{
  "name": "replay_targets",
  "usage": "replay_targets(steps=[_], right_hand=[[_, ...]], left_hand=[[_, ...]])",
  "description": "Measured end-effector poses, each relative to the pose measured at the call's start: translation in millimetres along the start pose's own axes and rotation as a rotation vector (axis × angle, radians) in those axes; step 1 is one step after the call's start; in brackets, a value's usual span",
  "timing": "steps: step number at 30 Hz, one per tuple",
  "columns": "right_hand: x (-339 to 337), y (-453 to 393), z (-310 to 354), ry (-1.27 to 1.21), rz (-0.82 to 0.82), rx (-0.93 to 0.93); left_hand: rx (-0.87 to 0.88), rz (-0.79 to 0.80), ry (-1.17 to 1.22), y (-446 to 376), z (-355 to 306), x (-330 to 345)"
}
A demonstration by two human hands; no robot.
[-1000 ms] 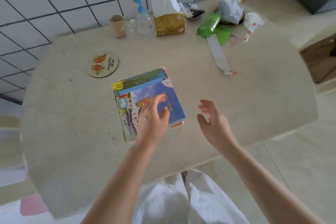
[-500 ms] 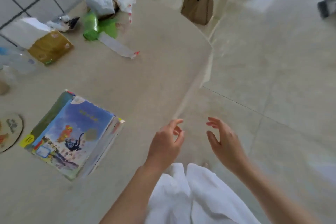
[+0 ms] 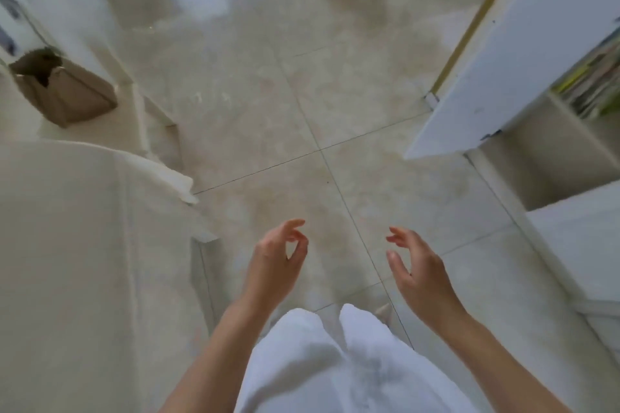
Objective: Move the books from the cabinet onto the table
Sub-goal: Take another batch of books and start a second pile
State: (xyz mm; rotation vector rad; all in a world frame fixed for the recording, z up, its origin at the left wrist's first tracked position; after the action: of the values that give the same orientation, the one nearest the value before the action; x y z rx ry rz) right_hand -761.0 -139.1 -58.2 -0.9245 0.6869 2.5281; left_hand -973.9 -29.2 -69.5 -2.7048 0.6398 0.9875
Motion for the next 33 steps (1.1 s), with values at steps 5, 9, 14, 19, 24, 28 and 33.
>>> replay_targets(steps=[5, 9, 14, 19, 24, 28, 33], right_hand=[[-85, 3, -87, -0.064, -0.101, 0.171], [-155, 0, -158, -0.103, -0.189, 0.282], [-224, -15, -217, -0.163, -0.277, 0.382], [-279, -51, -259, -0.250, -0.345, 0.473], [-339, -115, -286, -0.324, -0.407, 0.499], [-395, -177, -298, -0.355, -0.457, 0.526], [-454, -251, -314, -0.401, -0.438, 0.618]], left_hand=[[0.073, 0.119, 0.055, -43, -73, 107], [0.112, 0.273, 0.121, -68, -133, 207], [0.137, 0.399, 0.143, -99, -193, 292], [0.175, 0.520, 0.114, -145, -240, 359], [0.184, 0.613, 0.118, -210, -276, 416], [0.141, 0.728, 0.108, -273, -305, 469], [0.147, 0.836, 0.067, -351, -345, 525]])
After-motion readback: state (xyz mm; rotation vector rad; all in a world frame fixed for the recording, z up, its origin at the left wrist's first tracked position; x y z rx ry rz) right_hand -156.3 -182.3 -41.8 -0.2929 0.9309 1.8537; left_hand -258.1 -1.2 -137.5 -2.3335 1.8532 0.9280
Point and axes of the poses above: each hand's wrist, its own y-axis away from the middle knuckle, its own x-axis out of the palm, z = x × y, the point moved 5 cm from there along -y, towards the middle knuckle, and after that the axes turned 9 degrees about x, right-handed, at the moved point
